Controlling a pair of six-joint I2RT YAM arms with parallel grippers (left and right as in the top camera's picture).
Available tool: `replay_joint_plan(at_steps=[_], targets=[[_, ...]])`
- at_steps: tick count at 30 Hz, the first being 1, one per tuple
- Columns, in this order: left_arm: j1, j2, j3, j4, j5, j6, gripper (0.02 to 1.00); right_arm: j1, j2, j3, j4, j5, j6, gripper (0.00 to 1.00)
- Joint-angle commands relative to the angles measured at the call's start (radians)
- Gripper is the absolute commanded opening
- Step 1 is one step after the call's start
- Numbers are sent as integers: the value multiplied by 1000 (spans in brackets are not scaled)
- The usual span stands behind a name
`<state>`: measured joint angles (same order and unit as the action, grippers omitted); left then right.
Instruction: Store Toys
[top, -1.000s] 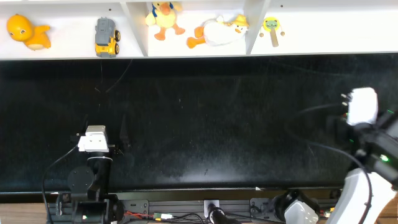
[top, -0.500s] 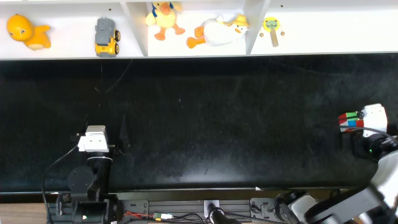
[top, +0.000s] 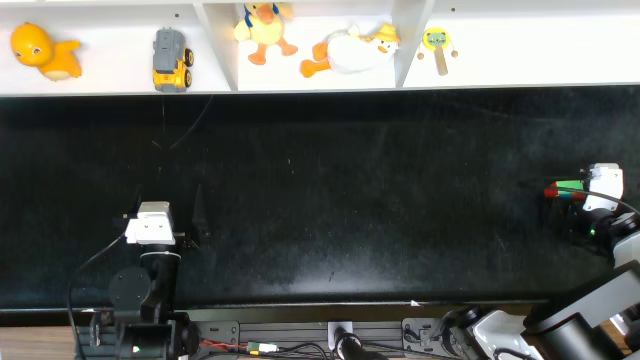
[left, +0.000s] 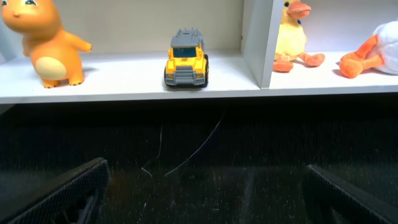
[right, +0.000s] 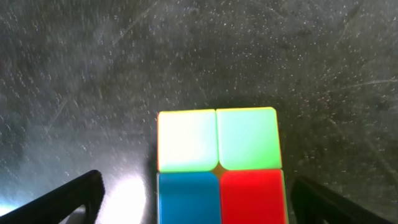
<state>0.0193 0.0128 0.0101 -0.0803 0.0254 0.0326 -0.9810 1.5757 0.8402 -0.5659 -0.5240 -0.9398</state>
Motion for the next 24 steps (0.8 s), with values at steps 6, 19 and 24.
replay_joint_plan(at_steps=[6, 19, 24], targets=[[-4, -10, -2, -4, -4, -7, 996, 1, 8, -5, 56, -52, 77, 781], [-4, -10, -2, -4, -5, -7, 998, 7, 4, -5, 53, -3, 108, 557], [-4, -10, -2, -4, -4, -7, 998, 63, -53, 2, 55, 0, 148, 549]])
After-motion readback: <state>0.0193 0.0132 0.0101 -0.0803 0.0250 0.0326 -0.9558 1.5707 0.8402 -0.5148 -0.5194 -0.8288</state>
